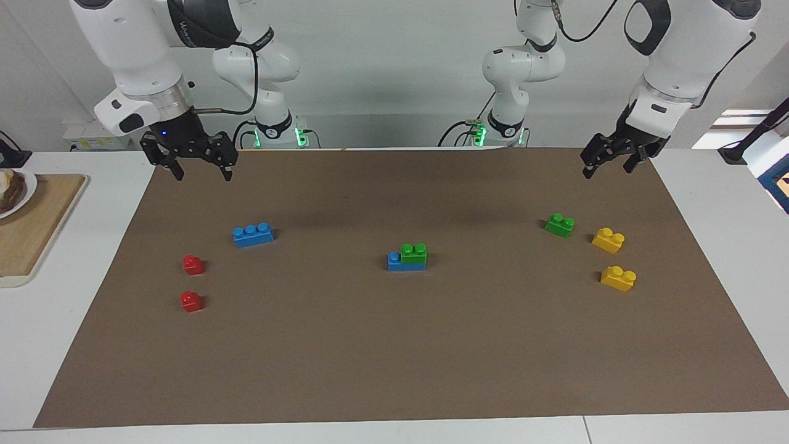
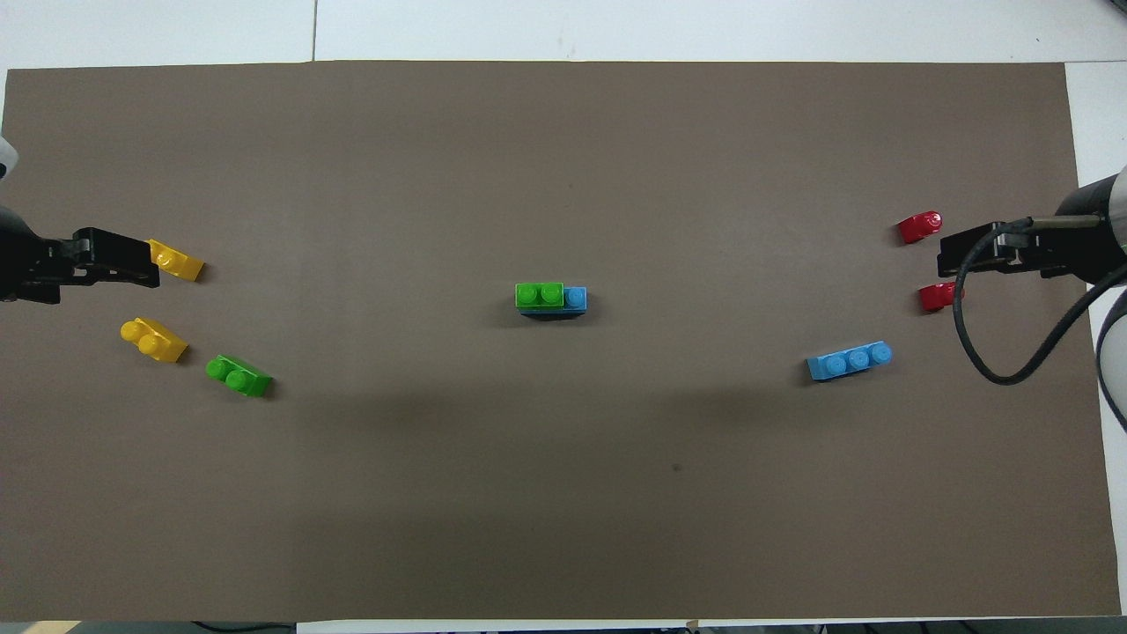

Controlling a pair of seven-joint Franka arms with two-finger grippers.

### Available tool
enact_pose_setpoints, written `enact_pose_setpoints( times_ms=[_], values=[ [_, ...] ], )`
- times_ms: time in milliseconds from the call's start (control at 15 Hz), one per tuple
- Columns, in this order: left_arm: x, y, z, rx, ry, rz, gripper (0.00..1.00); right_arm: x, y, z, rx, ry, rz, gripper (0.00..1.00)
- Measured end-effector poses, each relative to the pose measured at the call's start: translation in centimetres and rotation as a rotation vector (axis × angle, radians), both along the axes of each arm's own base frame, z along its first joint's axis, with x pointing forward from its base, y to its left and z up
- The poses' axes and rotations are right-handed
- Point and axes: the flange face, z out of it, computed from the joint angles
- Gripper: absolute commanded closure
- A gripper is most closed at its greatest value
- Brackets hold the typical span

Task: Remove green block with left arm and hold with right

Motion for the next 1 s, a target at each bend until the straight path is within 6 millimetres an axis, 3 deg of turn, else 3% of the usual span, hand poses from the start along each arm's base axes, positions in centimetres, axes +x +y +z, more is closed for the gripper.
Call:
enact_pose_setpoints(
  times_ms=[400, 1000],
  values=[
    [0.0, -0.1, 0.1, 0.000, -0.001, -0.003, 0.00, 0.4, 0.4, -1.9, 0.031, 0.002, -0.327, 0.07],
    [-0.3, -1.2, 0.0, 0.000, 0.002, 0.056, 0.00, 0.9, 7.4, -8.3, 0.261, 0.249, -0.978, 0.07]
  ],
)
